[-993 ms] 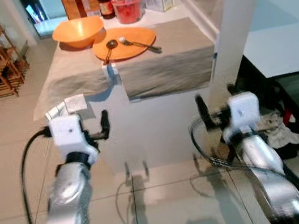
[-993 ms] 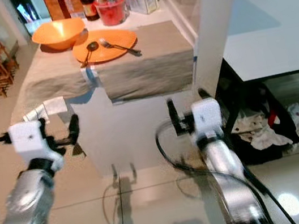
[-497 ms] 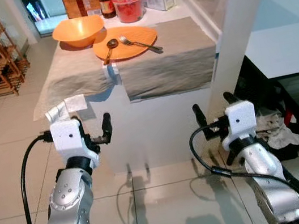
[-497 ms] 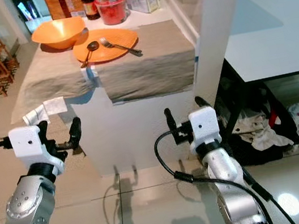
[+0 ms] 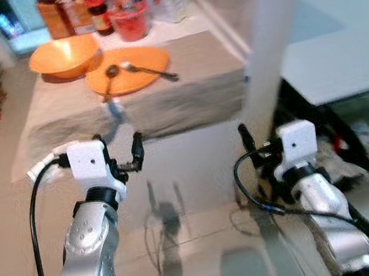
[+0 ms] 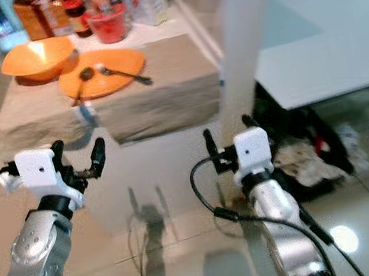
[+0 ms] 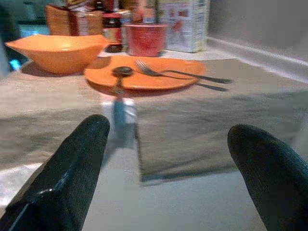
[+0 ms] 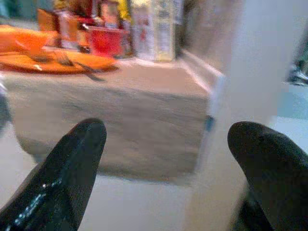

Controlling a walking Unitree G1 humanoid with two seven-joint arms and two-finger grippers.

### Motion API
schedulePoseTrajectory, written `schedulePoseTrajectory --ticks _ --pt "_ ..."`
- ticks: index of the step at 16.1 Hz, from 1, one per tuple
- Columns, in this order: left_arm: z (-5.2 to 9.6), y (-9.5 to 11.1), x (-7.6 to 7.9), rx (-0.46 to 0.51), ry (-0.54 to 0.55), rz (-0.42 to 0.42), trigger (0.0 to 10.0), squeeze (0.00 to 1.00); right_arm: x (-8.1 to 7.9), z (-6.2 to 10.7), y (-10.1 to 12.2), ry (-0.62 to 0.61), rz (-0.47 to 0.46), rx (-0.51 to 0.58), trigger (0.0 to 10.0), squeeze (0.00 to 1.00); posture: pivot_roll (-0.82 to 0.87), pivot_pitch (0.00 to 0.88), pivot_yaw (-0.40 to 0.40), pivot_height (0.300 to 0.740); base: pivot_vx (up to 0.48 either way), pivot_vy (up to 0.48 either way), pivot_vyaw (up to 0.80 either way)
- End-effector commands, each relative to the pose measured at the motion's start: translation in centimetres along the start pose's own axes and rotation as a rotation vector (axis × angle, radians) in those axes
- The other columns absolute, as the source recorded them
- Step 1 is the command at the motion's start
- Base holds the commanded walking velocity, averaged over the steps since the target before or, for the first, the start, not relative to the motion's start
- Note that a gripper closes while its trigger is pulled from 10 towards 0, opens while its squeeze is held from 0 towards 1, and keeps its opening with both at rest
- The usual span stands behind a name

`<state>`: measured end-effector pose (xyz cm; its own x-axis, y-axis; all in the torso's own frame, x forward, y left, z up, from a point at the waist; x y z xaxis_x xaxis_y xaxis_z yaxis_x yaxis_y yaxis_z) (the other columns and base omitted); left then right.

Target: Setting the table

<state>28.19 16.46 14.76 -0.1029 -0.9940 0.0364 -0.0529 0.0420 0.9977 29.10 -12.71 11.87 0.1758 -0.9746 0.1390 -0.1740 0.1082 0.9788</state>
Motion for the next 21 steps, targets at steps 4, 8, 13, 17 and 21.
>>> schedulePoseTrajectory --ticks 4,8,13,17,21 --pt "-0.5 0.7 0.7 0.035 -0.013 0.007 10.0 0.00 0.5 0.1 -0.3 -0.011 0.018 -0.018 10.0 0.00 -0.05 0.000 0.058 0.740 0.458 0.000 0.00" --pt "-0.5 1.3 0.4 0.065 0.026 0.007 10.0 0.00 0.1 -0.5 0.7 0.017 0.013 0.023 10.0 0.00 -0.05 0.000 0.055 0.740 0.355 0.259 0.00" --pt "-0.9 1.8 0.9 0.088 0.003 -0.013 10.0 0.00 -0.1 -1.3 2.0 0.020 0.005 0.062 10.0 0.00 -0.05 0.000 0.051 0.740 0.330 0.342 0.00" --pt "-1.1 2.1 0.6 0.100 0.041 -0.006 10.0 0.00 -0.1 -1.3 2.0 0.028 0.007 0.061 10.0 0.00 -0.05 0.000 0.048 0.740 0.097 0.070 0.00" --pt "-1.3 2.1 0.6 0.085 0.044 -0.026 10.0 0.00 -0.2 -1.4 2.1 0.033 0.008 0.063 10.0 0.00 -0.05 0.000 0.047 0.740 0.000 0.000 0.00"
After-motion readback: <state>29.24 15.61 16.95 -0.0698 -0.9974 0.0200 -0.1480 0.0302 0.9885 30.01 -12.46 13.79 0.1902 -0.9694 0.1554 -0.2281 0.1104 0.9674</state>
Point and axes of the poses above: a point about 5 cm out from each wrist's last joint towards the gripper, its own z axis pointing back from the gripper into the wrist, its own y axis along the axis of the wrist's last joint, x = y × z, the point moved 2 cm from there along -z, pointing out of the wrist towards the gripper, and after that the axes turned 1 degree about z, right-handed, at the moved point
